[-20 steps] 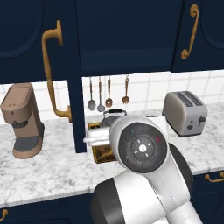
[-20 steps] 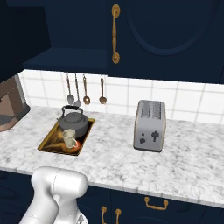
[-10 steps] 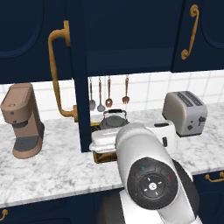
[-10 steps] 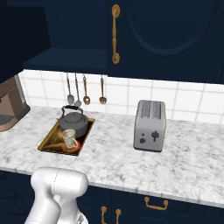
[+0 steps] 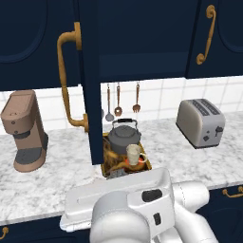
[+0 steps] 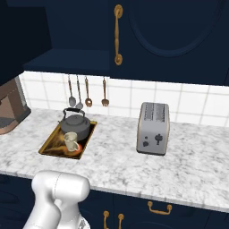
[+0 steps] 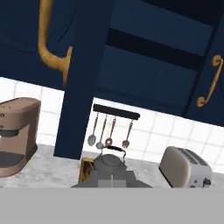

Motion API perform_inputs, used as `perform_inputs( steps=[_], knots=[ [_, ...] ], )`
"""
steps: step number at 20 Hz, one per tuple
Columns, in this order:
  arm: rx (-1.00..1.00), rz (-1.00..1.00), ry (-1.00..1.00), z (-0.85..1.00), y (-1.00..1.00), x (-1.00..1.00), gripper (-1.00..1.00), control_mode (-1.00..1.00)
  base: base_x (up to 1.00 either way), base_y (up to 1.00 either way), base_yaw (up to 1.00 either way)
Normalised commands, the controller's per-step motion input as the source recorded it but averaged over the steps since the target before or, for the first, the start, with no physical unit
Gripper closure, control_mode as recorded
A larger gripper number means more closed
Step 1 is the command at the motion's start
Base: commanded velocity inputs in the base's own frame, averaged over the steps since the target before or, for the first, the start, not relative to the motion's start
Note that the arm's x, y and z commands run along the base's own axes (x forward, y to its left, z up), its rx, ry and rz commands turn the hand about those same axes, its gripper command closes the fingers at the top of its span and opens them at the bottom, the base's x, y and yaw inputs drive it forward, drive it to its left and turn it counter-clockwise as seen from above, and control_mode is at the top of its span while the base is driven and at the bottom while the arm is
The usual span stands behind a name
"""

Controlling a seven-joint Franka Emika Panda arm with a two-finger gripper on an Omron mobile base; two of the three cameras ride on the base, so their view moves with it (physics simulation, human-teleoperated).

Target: Pick the kettle from the counter and place it on the tray. Then pick the mug from the cabinet and place it on the tray. Then close the cabinet doors.

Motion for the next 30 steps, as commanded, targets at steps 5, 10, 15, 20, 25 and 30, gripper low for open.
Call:
perform_inputs(
  steps=[5,10,15,20,25,30],
  knots=[
    [-0.01,-0.09,-0.14,0.0,1.0,-0.04,1.0,-1.0,0.0,0.0,0.0],
    [-0.03,-0.11,-0.01,-0.21,0.94,0.29,1.0,-1.0,0.0,0.0,0.0],
    [-0.01,-0.08,0.0,-0.2,0.54,0.52,1.0,-1.0,0.0,0.0,0.0],
    [0.0,-0.05,-0.02,0.0,0.16,0.55,1.0,-1.0,0.0,0.0,0.0],
    [0.0,0.0,-0.01,-0.05,0.0,0.69,1.0,-1.0,0.0,0.0,0.0],
    [0.0,0.0,-0.07,0.0,0.0,0.61,1.0,-1.0,0.0,0.0,0.0]
  ],
)
